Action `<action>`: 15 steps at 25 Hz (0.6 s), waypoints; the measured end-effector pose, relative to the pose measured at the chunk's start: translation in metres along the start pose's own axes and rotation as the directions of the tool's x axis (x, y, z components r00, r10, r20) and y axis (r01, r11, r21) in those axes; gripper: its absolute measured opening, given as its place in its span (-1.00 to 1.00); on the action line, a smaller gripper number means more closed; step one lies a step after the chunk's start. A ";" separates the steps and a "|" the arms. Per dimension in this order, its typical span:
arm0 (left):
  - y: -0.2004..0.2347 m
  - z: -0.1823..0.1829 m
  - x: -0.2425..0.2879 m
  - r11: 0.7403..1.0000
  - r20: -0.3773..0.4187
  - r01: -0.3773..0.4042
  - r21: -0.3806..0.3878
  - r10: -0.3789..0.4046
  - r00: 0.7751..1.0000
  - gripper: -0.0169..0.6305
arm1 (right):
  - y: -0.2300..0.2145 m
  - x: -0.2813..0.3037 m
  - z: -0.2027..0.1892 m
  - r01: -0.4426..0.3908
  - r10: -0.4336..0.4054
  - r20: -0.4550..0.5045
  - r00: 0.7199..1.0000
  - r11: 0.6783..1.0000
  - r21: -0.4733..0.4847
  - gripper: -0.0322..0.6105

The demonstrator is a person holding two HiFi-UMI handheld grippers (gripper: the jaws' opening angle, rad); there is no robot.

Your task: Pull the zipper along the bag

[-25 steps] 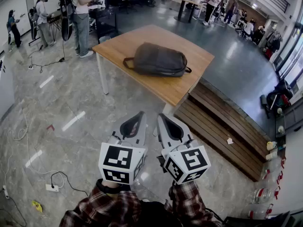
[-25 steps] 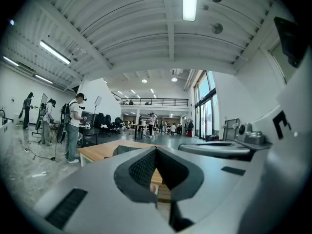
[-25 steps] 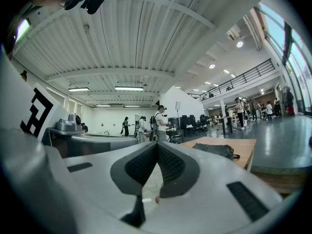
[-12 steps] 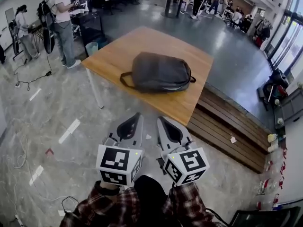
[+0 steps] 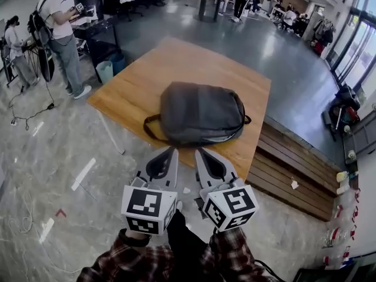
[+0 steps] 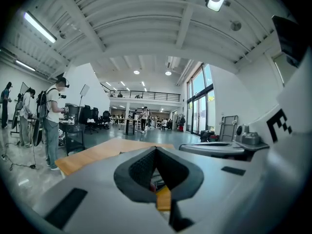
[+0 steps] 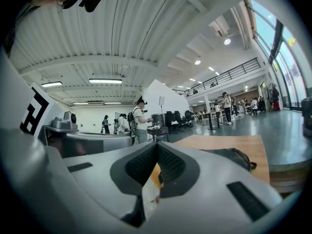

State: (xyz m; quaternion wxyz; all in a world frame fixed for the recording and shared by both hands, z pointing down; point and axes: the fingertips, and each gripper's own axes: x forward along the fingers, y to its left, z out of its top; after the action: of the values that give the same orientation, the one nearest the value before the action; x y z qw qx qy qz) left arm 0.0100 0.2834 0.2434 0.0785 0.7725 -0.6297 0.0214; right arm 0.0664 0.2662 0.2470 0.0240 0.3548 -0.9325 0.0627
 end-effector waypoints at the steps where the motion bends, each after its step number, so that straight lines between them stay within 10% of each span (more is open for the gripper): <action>1: 0.010 0.006 0.021 1.000 0.003 0.002 0.003 -0.002 1.000 -0.92 | -0.014 0.018 0.006 0.005 -0.005 0.004 1.000 1.000 0.002 -0.87; 15: 0.089 0.019 0.220 0.991 -0.121 0.131 -0.016 -0.132 0.984 -0.92 | -0.145 0.174 0.021 0.144 -0.140 -0.065 0.988 0.988 0.059 -0.87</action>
State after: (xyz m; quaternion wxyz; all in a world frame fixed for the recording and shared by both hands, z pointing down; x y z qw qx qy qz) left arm -0.0332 0.0502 0.2624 0.1211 0.8093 -0.5715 0.0607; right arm 0.0331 0.0412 0.2565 0.0453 0.4188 -0.9013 0.1009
